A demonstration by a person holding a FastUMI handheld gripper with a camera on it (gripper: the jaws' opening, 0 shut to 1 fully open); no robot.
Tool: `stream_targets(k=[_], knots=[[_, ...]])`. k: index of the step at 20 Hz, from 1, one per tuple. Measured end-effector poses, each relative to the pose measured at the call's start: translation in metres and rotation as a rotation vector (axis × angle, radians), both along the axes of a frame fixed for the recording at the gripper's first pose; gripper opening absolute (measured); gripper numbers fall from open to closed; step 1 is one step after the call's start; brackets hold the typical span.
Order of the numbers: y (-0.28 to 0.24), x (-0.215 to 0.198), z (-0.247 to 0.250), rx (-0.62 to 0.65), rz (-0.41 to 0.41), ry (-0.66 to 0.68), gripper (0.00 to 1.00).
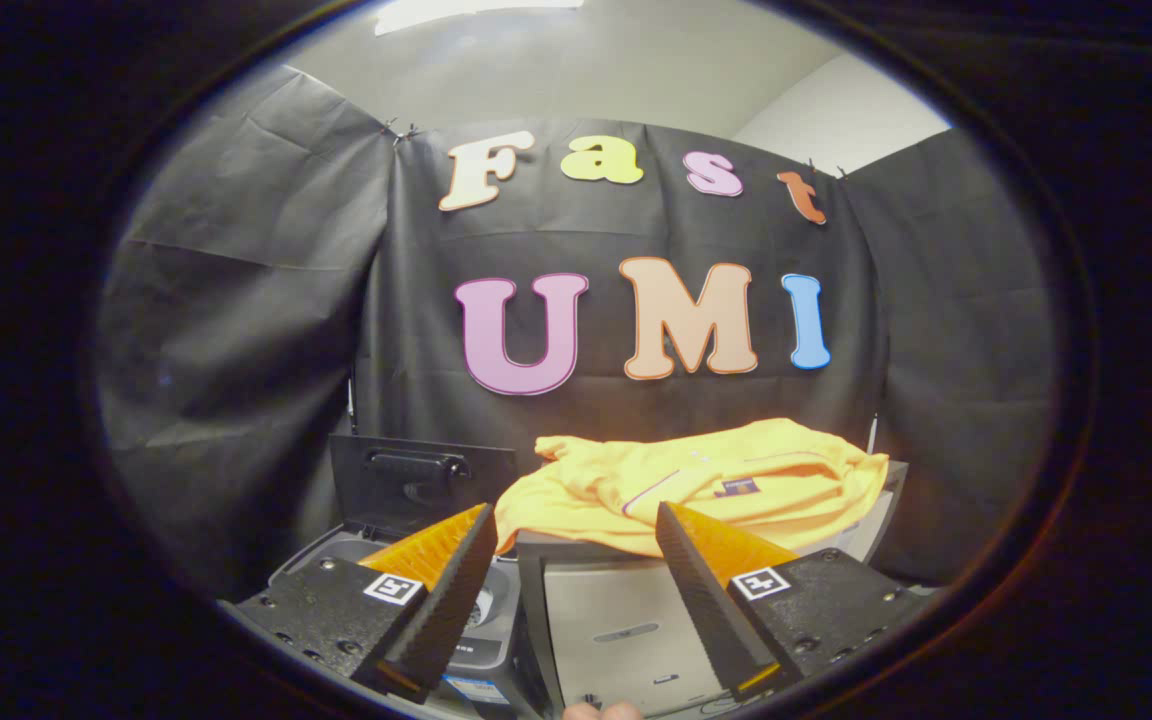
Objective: Put the clothes into the washing machine and then close the washing machine lid.
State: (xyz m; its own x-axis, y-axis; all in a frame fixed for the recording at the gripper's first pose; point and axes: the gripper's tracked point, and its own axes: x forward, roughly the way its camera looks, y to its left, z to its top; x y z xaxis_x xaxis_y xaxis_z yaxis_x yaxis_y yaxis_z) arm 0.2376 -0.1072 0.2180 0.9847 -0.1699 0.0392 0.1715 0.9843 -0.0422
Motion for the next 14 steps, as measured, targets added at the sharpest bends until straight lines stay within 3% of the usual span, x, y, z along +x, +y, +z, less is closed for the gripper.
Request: stream_targets(k=[5,12,14], knots=[[-0.043,0.036,0.031,-0.090,-0.052,0.039,0.96],[-0.098,0.081,0.037,-0.026,-0.122,0.148,0.97],[-0.113,0.090,0.018,-0.015,-0.139,0.253,0.96]])
